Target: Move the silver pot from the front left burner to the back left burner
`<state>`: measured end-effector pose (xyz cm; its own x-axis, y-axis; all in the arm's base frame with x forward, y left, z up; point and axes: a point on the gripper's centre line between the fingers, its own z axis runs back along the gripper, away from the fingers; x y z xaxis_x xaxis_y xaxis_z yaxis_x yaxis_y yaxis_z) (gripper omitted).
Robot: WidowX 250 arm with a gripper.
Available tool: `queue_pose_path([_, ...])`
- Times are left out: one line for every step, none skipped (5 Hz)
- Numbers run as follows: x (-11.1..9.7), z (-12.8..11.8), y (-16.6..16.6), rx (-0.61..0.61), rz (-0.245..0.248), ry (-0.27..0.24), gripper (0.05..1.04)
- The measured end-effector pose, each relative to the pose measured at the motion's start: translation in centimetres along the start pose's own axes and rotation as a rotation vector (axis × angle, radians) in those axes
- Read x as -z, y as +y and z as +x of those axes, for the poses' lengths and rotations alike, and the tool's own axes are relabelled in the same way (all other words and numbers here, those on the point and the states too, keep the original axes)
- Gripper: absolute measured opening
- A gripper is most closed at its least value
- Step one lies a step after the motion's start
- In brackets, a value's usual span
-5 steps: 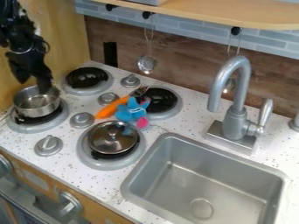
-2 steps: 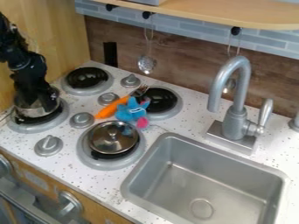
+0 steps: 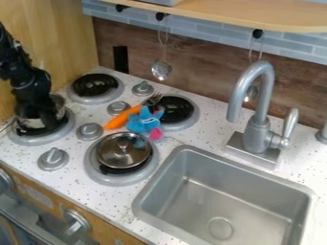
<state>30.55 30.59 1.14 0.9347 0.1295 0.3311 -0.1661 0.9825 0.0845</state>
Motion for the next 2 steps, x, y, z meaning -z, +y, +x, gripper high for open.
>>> queue_pose_path([0.24, -0.13, -0.46, 0.016, -0.016, -0.012, 0.359])
queue_pose_path([0.30, 0.07, -0.85, 0.031, -0.037, -0.031, 0.164])
